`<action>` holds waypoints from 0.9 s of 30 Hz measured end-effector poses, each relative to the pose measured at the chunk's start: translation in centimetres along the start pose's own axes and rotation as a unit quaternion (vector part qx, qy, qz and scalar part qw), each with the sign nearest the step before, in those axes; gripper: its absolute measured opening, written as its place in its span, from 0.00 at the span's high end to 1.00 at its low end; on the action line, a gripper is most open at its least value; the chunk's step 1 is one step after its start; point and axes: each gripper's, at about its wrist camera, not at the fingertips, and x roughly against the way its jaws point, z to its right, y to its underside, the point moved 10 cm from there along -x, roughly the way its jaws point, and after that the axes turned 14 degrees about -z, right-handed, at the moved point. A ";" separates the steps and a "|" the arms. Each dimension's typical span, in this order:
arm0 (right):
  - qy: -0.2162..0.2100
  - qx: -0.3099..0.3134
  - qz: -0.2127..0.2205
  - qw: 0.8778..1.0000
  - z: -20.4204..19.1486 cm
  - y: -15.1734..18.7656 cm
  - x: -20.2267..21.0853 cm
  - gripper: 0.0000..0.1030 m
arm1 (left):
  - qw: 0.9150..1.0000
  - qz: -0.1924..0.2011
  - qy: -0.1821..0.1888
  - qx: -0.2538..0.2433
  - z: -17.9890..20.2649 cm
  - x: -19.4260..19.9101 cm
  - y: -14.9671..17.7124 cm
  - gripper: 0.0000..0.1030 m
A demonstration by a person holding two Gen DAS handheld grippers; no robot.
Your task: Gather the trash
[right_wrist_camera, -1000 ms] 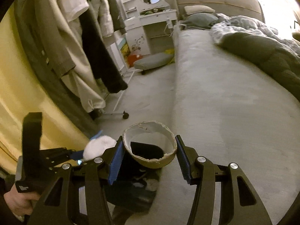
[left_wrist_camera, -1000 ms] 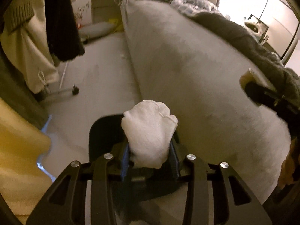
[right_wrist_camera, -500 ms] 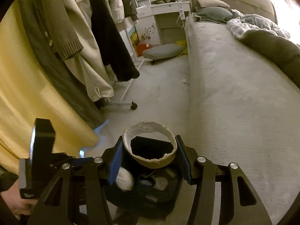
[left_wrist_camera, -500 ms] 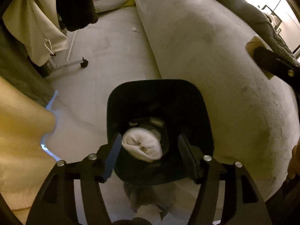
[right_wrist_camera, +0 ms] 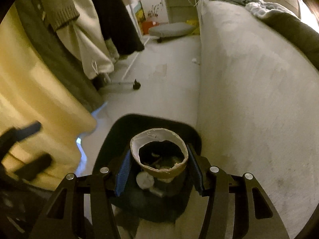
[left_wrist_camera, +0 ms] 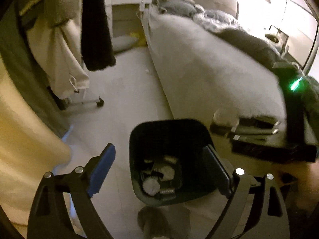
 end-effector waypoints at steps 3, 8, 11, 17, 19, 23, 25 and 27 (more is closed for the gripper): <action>0.012 0.011 -0.010 1.000 -0.5 0.8 -0.6 0.47 | 1.000 0.030 0.001 0.005 -0.3 1.9 -0.3 0.10; 0.008 0.033 -0.018 0.999 -1.9 1.7 -1.0 0.46 | 0.998 0.061 -0.010 0.010 -1.0 4.6 -0.3 0.08; 0.002 0.039 -0.014 0.999 -2.3 1.4 -0.4 0.43 | 0.997 0.077 -0.025 0.012 -1.4 6.2 0.1 0.06; -0.019 0.050 0.016 0.998 -3.2 0.4 1.4 0.23 | 0.996 0.083 -0.034 0.028 -2.2 8.4 0.3 0.05; -0.021 0.051 0.030 0.998 -3.0 0.2 2.3 0.18 | 0.994 0.094 -0.041 0.029 -2.1 9.6 0.1 0.05; -0.022 0.052 0.043 0.997 -2.3 -0.1 4.1 0.16 | 0.992 0.110 -0.055 0.019 -1.3 11.3 -0.6 0.03; -0.031 0.048 0.058 0.997 -2.1 -0.6 5.7 0.13 | 0.991 0.115 -0.061 0.012 -0.9 11.9 -0.8 0.03; -0.022 0.048 0.072 0.996 -1.8 -0.8 7.4 0.12 | 0.990 0.123 -0.065 0.005 -0.1 12.5 -1.0 0.03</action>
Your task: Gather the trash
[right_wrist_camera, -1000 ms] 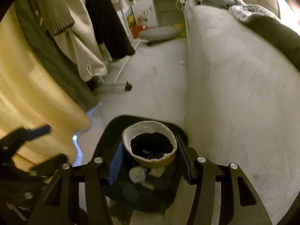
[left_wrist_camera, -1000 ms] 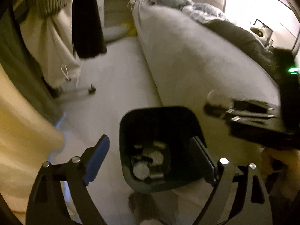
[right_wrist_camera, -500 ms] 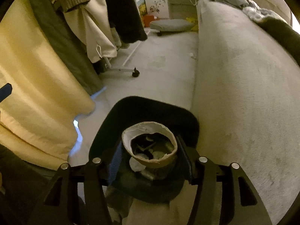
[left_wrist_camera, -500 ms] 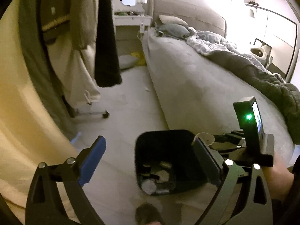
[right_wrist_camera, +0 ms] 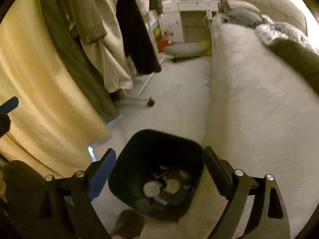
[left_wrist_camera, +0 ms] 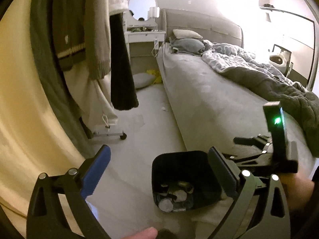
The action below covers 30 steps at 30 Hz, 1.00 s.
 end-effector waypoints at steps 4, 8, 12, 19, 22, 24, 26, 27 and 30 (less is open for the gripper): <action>0.026 0.004 0.028 0.999 1.6 -0.4 3.9 0.09 | 1.000 0.008 -0.001 -0.010 1.1 0.5 -0.2 0.03; 0.045 -0.007 0.058 0.997 3.4 0.3 7.7 0.04 | 1.000 0.014 0.020 -0.011 2.3 1.3 -0.4 0.03; 0.066 -0.027 0.078 0.994 6.1 2.1 10.3 0.03 | 0.999 0.019 0.025 -0.006 2.7 2.3 -0.9 0.03; 0.093 -0.082 0.125 0.984 10.4 4.7 15.8 0.03 | 1.000 0.023 0.004 -0.012 3.0 2.6 -0.8 0.03; 0.115 -0.085 0.131 0.981 11.5 5.9 17.7 0.03 | 0.999 0.028 0.014 -0.022 3.7 2.7 -0.9 0.03; 0.123 -0.096 0.132 0.979 12.2 6.9 18.8 0.03 | 0.999 0.028 0.019 -0.022 4.0 2.6 -0.8 0.03; 0.135 -0.101 0.132 0.977 12.7 7.9 19.9 0.03 | 0.999 0.027 0.029 -0.017 4.2 2.5 -0.7 0.03; 0.144 -0.101 0.133 0.975 12.9 8.4 20.4 0.03 | 0.999 0.026 0.033 -0.016 4.3 2.5 -0.6 0.03; 0.157 -0.110 0.133 0.972 13.4 10.3 22.0 0.03 | 0.999 0.027 0.044 -0.011 4.7 2.7 -0.6 0.03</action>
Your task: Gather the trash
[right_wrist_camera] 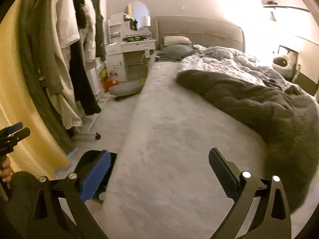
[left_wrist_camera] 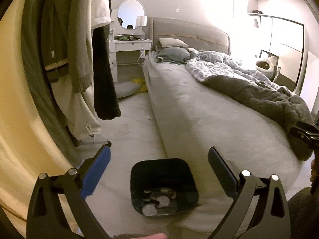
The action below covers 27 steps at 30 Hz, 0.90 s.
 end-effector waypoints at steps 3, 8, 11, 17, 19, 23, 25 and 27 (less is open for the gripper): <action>0.009 -0.019 -0.002 1.000 1.4 1.4 1.2 0.03 | 1.000 -0.003 0.003 0.005 0.2 -0.1 0.2 0.03; 0.028 -0.017 -0.004 0.999 2.7 4.2 2.5 0.03 | 1.000 -0.002 -0.007 -0.011 1.4 -0.2 0.3 0.03; 0.027 -0.026 0.012 0.999 3.1 4.2 3.4 0.03 | 1.000 -0.004 -0.009 -0.029 2.2 -0.3 0.6 0.03; 0.011 -0.029 0.015 0.999 3.4 4.2 3.2 0.03 | 0.999 -0.010 -0.006 -0.038 2.7 -0.6 0.7 0.03; 0.001 -0.029 0.018 0.999 3.5 4.1 3.3 0.03 | 0.999 -0.012 -0.006 -0.038 2.7 -0.7 0.8 0.03; -0.002 -0.024 0.017 1.000 3.3 4.3 3.2 0.03 | 0.999 -0.014 -0.004 -0.039 2.7 -0.7 0.8 0.03; -0.002 -0.024 0.016 1.000 3.3 4.4 3.2 0.03 | 0.999 -0.016 -0.005 -0.040 2.8 -0.7 0.8 0.03; -0.004 -0.025 0.013 1.000 3.2 4.5 3.1 0.03 | 0.999 -0.017 -0.004 -0.039 2.8 -0.8 0.9 0.03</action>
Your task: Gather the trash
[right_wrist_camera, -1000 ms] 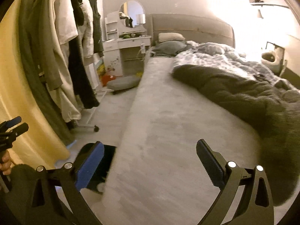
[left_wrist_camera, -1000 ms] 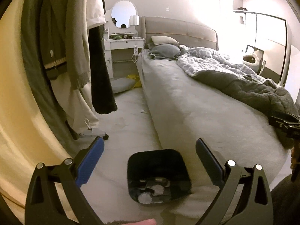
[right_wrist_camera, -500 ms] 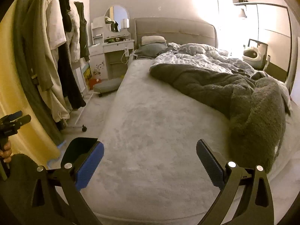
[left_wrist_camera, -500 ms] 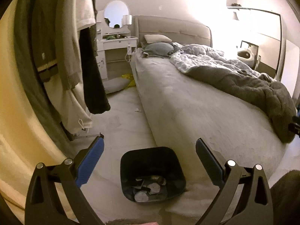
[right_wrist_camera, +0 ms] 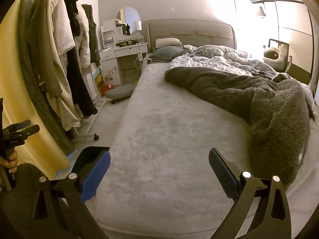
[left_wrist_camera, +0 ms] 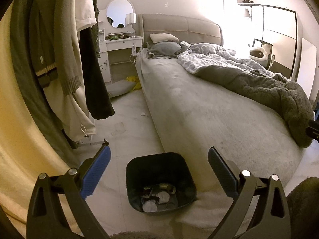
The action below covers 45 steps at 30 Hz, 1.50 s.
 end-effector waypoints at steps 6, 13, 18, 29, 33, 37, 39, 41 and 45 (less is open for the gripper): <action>0.001 0.002 -0.003 1.000 -0.1 0.0 -0.2 0.03 | 1.000 -0.002 0.000 0.001 0.1 -0.2 0.0 0.03; 0.003 0.004 -0.004 1.000 -0.3 0.1 -0.4 0.03 | 1.000 -0.004 -0.002 0.002 0.3 -0.3 0.0 0.03; 0.005 0.008 -0.006 1.000 -0.3 0.4 -0.6 0.03 | 1.000 -0.006 -0.001 0.003 0.2 -0.4 0.1 0.03; 0.006 0.010 -0.009 1.000 -0.3 0.5 -0.7 0.03 | 1.000 -0.006 -0.001 0.002 0.3 -0.4 0.1 0.03; 0.006 0.010 -0.009 1.000 -0.2 0.5 -0.7 0.03 | 1.000 -0.006 -0.001 0.003 0.2 -0.4 0.1 0.03; 0.006 0.010 -0.009 1.000 -0.3 0.4 -0.7 0.03 | 1.000 -0.006 0.000 0.003 0.2 -0.4 0.1 0.03; 0.006 0.010 -0.009 1.000 -0.2 0.4 -0.6 0.03 | 1.000 -0.006 -0.001 0.003 0.2 -0.4 0.1 0.03; 0.006 0.010 -0.009 1.000 -0.3 0.4 -0.6 0.03 | 1.000 -0.006 0.000 0.003 0.2 -0.4 0.2 0.03; 0.006 0.010 -0.009 1.000 -0.2 0.4 -0.6 0.03 | 1.000 -0.006 0.000 0.003 0.2 -0.4 0.2 0.03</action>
